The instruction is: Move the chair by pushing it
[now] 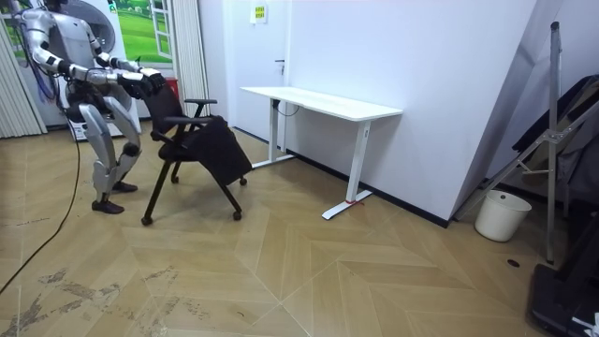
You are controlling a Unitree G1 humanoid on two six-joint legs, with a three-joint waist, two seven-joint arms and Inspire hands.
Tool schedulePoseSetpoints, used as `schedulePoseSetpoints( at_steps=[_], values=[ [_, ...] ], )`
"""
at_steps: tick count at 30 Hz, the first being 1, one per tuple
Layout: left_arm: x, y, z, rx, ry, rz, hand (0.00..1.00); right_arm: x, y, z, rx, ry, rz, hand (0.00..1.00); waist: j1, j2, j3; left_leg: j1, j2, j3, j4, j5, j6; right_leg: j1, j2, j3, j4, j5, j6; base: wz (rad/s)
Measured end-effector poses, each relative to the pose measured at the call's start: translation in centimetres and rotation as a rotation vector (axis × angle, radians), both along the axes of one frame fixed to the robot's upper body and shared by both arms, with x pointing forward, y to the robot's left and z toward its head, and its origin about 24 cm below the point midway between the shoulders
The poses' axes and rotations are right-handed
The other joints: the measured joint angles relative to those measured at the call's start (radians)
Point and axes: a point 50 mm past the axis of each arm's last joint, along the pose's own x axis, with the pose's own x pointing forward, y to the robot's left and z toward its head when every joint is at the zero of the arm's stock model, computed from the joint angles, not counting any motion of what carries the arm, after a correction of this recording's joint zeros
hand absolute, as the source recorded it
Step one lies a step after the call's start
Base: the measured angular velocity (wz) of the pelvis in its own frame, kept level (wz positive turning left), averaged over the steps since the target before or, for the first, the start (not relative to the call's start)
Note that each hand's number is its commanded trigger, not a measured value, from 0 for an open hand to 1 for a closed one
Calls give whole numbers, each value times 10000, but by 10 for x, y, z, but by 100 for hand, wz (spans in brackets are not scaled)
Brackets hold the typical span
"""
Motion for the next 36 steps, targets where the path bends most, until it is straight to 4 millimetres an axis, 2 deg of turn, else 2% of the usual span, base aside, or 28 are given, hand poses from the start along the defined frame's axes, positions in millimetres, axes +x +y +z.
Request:
schedulePoseSetpoints(
  at_steps=[2, 3, 4, 5, 6, 7, 8, 11, 12, 13, 14, 15, 16, 17, 18, 19, 21, 23, 24, 25, 26, 28, 31, 32, 33, 34, 35, 36],
  values=[
    [0, -2, 0, -247, 87, -68, 100, 0, -5, 3, -156, -161, 8, 100, 157, -1, -18, -812, -629, -183, -869, -107, 96, -92, -153, 184, 223, -198, 69, -20],
    [-1, -3, 0, -283, 112, -107, 100, -1, -6, 3, -187, -165, 4, 100, 216, 32, -38, -937, -704, -165, -1287, -59, 129, -81, -157, 229, 225, -218, 80, -45],
    [-2, -4, 0, -301, 135, -215, 100, -2, -8, 3, -223, -157, -2, 100, 309, 84, -58, -983, -888, -132, -2312, 128, 134, -26, -210, 236, 227, -291, 92, -46],
    [-2, -4, -1, -305, 170, -287, 100, -4, -8, 2, -195, -130, -34, 100, 391, 101, -83, -979, -1060, -199, -2869, 669, 367, 105, -278, 361, 275, -431, 210, -38],
    [-3, -4, -1, -305, 210, -294, 100, -5, -8, 0, -163, -97, -60, 100, 381, 91, -130, -900, -1166, -212, -2928, 813, 441, 177, -332, 389, 281, -512, 288, -13],
    [-4, -5, -1, -339, 222, -363, 100, -8, -8, -1, -80, -173, -139, 100, 302, -29, -264, -744, -1356, -54, -2974, 904, 625, 224, -558, 388, 377, -610, 518, 0],
    [-4, -4, -1, -329, 173, -353, 100, -8, -7, -1, -76, -257, -138, 100, 279, -156, -266, -592, -1528, 133, -2961, 747, 838, 302, -777, 450, 438, -689, 683, 0],
    [-3, -3, 0, -413, 77, -307, 100, -6, -7, 2, -195, -506, -131, 100, 156, -178, -260, -354, -1768, 472, -2850, 321, 1089, 239, -1224, 382, 1105, -653, 988, -20],
    [-2, -2, 1, -526, 63, -279, 100, -4, -6, 4, -216, -622, -117, 100, 121, -126, -237, -251, -1875, 587, -2814, 148, 1197, -102, -1551, 346, 2115, -341, 1122, -14],
    [-2, -3, 2, -582, 61, -274, 100, -4, -6, 7, -231, -714, -68, 100, 59, -100, -214, -105, -1951, 703, -2794, -18, 1315, -614, -1915, 478, 3204, 241, 1108, -13],
    [-2, -2, 2, -597, 61, -283, 100, -4, -6, 7, -216, -693, -63, 100, -3, -132, -188, 82, -2087, 722, -2840, -187, 1388, -1078, -2141, 764, 4134, 924, 1032, -6],
    [-2, -2, 2, -598, 64, -300, 100, -4, -6, 6, -195, -676, -73, 100, -89, -125, -167, 178, -2130, 708, -2850, -253, 1431, -1250, -2213, 895, 4510, 1323, 1008, 7],
    [-2, -2, 1, -587, 75, -313, 100, -5, -6, 6, -183, -630, -87, 100, -270, -68, -111, 374, -2160, 669, -2868, -365, 1538, -1554, -2199, 1180, 5079, 2149, 899, 14],
    [-2, -2, 2, -600, 76, -320, 100, -5, -6, 6, -158, -622, -98, 100, -326, -25, -86, 448, -2164, 651, -2868, -440, 1565, -1697, -2171, 1320, 5298, 2551, 850, 9],
    [-2, -1, 2, -667, 47, -328, 100, -5, -6, 5, -153, -573, -123, 100, -404, 35, -69, 536, -2166, 601, -2856, -606, 1614, -1944, -2109, 1504, 5591, 3189, 833, -6],
    [-2, -1, 3, -708, -67, -385, 100, -5, -5, 5, -98, -591, -123, 100, -447, 100, -36, 614, -2161, 562, -2867, -720, 1648, -2151, -1976, 1579, 5765, 3332, 921, -9],
    [0, 1, 5, -669, -208, -416, 100, -5, -4, 5, 2, -594, -150, 100, -497, 88, -30, 692, -2145, 558, -2853, -891, 1706, -2702, -1636, 1530, 6122, 2858, 1020, 2],
    [3, 1, 5, -743, -328, -465, 100, -5, -3, 7, 10, -678, -192, 100, -618, 125, -4, 935, -2146, 566, -2828, -1134, 1764, -3468, -1308, 1098, 5869, 2149, 943, 8],
    [3, 1, 4, -768, -332, -477, 100, -5, -3, 7, 5, -661, -210, 100, -620, 145, 11, 1032, -2145, 596, -2839, -1196, 1766, -3635, -1246, 1011, 5639, 2021, 916, -5],
    [3, 3, 3, -751, -341, -454, 100, -5, -2, 7, 8, -623, -221, 100, -612, 180, 25, 1237, -2137, 639, -2854, -1359, 1747, -3867, -1157, 789, 4861, 1844, 882, -9],
    [3, 4, 3, -752, -333, -444, 100, -4, -2, 7, 1, -594, -204, 100, -614, 187, 33, 1369, -2137, 669, -2856, -1440, 1729, -3932, -1129, 688, 4444, 1814, 881, -11],
    [3, 4, 2, -799, -292, -450, 100, -4, -1, 7, 0, -544, -161, 100, -634, 224, 47, 1742, -2138, 710, -2849, -1745, 1626, -3952, -1007, 508, 2551, 1832, 825, -9],
    [3, 6, 2, -864, -461, -411, 100, -4, 1, 10, 9, -661, -141, 100, -641, 244, 14, 2130, -2089, 645, -2838, -2075, 1443, -3694, -734, 558, 647, 2211, 508, 0],
    [4, 6, 2, -903, -518, -351, 100, -3, 1, 11, -7, -717, -149, 100, -646, 276, -10, 2284, -2018, 633, -2826, -2226, 1351, -3574, -668, 519, 491, 2534, 188, 0],
    [4, 6, 2, -904, -527, -328, 100, -3, 1, 12, -14, -735, -160, 100, -616, 322, -21, 2371, -1956, 631, -2805, -2320, 1259, -3481, -604, 473, 462, 2716, -17, -5],
    [4, 6, 2, -900, -531, -269, 100, -3, 1, 12, -54, -772, -174, 100, -571, 430, -44, 2463, -1738, 617, -2756, -2494, 1094, -3275, -525, 231, 594, 2807, -268, -8],
    [4, 7, 2, -915, -558, -244, 100, -2, 1, 13, -59, -797, -175, 100, -568, 501, -31, 2549, -1619, 613, -2756, -2541, 1013, -3184, -416, 163, 633, 2726, -333, -4],
    [5, 5, 3, -1008, -593, -185, 100, 0, 2, 15, -90, -800, -199, 100, -568, 568, -68, 2629, -1471, 612, -2829, -2600, 897, -3146, -329, 9, 752, 2550, -417, -4]
  ],
)
